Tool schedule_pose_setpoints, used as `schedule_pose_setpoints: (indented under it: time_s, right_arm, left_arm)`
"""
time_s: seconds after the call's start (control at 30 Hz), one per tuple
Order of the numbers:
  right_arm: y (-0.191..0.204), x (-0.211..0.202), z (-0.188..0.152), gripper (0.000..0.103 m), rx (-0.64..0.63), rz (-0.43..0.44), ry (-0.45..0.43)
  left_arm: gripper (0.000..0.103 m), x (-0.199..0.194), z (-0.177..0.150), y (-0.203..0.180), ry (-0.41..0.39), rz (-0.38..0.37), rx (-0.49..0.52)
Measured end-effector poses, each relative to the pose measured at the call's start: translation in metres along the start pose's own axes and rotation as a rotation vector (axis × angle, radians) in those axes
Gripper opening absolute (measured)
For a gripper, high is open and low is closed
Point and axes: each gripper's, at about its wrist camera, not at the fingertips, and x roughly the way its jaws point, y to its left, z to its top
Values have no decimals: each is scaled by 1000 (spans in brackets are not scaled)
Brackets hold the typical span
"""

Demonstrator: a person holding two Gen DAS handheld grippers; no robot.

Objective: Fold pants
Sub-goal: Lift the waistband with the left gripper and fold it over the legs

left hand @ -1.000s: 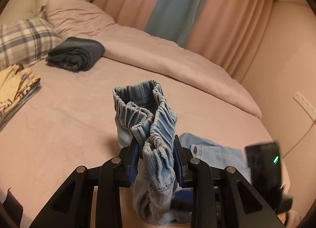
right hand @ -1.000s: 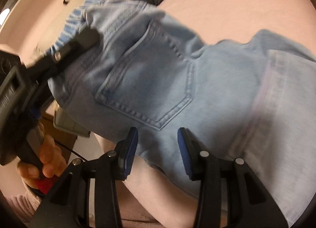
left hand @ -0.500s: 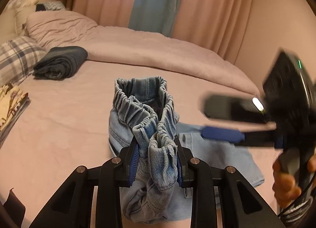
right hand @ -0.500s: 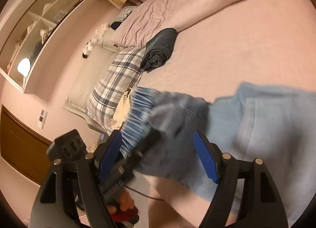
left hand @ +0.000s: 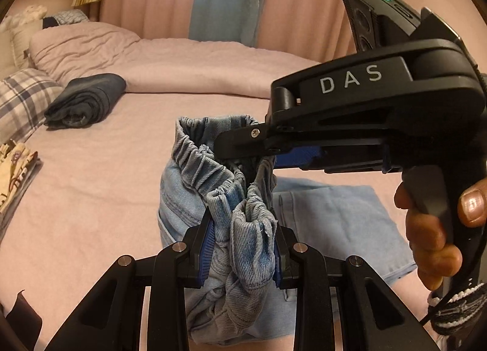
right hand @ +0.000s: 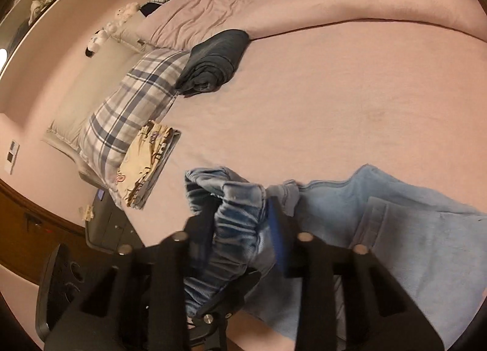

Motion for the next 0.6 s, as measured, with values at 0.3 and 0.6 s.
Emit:
schedule_pose_setpoints:
  time_s: [0.3, 0.6]
  right_arm:
    - [-14, -19, -8, 22, 57, 79, -33]
    - [-30, -53, -18, 19, 100, 130, -97]
  left_arm:
    - [29, -6, 4, -11, -12, -1, 51]
    - [29, -11, 8, -44, -31, -16, 141]
